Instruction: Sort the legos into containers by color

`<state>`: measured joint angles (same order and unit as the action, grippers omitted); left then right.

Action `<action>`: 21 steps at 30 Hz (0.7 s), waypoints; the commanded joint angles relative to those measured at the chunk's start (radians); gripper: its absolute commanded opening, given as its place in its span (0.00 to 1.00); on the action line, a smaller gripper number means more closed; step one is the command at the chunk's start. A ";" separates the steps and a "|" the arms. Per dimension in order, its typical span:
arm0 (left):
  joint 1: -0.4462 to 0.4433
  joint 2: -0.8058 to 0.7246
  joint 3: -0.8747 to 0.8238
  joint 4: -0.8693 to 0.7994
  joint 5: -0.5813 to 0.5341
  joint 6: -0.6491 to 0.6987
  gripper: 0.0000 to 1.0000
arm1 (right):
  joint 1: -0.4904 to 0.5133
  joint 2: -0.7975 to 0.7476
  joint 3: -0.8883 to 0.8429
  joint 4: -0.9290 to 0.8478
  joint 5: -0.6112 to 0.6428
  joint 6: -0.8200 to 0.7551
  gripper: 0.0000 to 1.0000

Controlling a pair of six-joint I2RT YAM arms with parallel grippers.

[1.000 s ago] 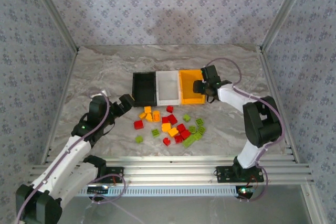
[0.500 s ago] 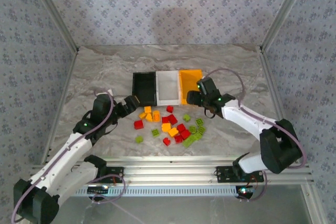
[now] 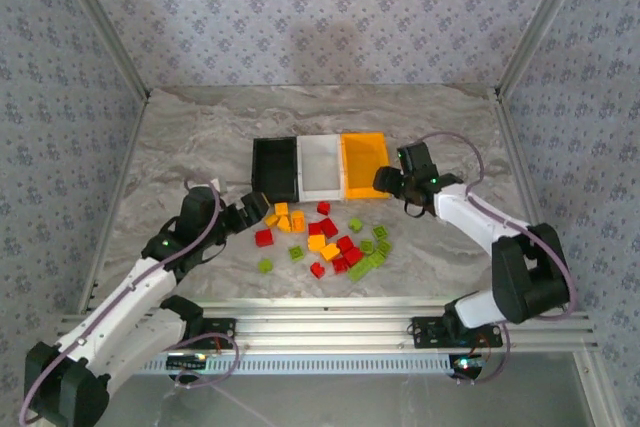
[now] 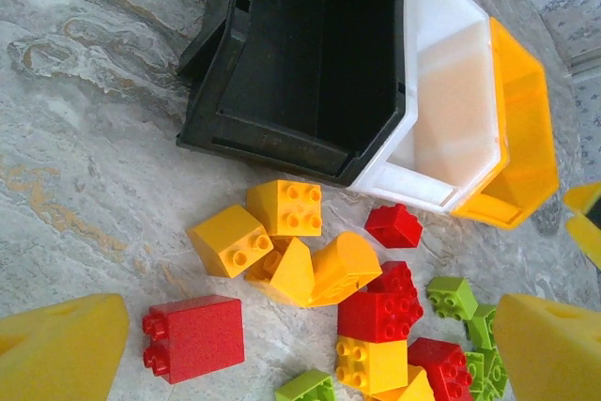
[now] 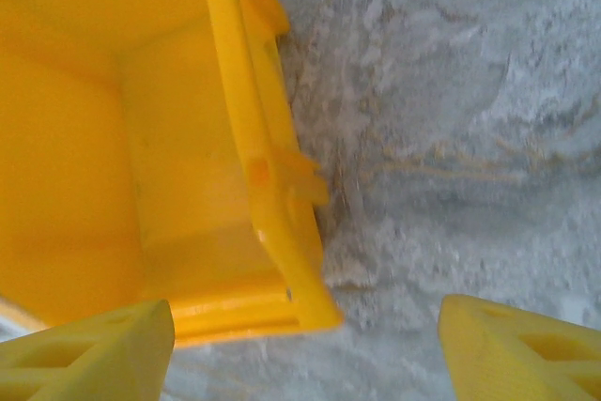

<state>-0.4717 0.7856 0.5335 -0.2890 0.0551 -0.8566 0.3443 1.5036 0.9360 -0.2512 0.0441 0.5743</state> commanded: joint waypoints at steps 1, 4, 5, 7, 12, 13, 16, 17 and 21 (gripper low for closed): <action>-0.002 -0.012 -0.004 0.001 -0.012 0.011 0.99 | -0.015 0.077 0.102 -0.005 0.017 -0.030 0.76; 0.000 -0.010 -0.007 -0.001 -0.017 0.011 0.99 | -0.024 0.154 0.171 -0.019 0.013 -0.037 0.76; 0.000 -0.010 -0.009 -0.001 -0.020 0.013 0.99 | -0.026 0.178 0.193 -0.028 0.012 -0.039 0.75; 0.001 -0.008 -0.012 -0.002 -0.024 0.013 0.99 | -0.028 0.214 0.223 -0.034 0.001 -0.042 0.75; 0.003 -0.001 -0.012 -0.001 -0.033 0.019 0.99 | -0.022 0.235 0.225 0.000 -0.065 -0.030 0.73; 0.003 0.002 -0.012 -0.001 -0.035 0.021 0.99 | -0.018 0.225 0.216 0.010 -0.078 -0.026 0.73; 0.003 0.009 -0.014 0.004 -0.037 0.021 1.00 | -0.002 0.188 0.186 0.029 -0.091 -0.016 0.72; 0.003 0.012 -0.016 0.008 -0.036 0.019 0.99 | 0.004 0.175 0.176 0.032 -0.093 -0.012 0.72; 0.003 0.022 -0.024 0.028 -0.029 0.012 1.00 | 0.024 0.149 0.146 0.029 -0.107 0.004 0.71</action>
<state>-0.4713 0.8021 0.5144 -0.2867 0.0330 -0.8536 0.3527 1.6917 1.1004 -0.2245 -0.0315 0.5575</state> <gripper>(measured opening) 0.994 0.712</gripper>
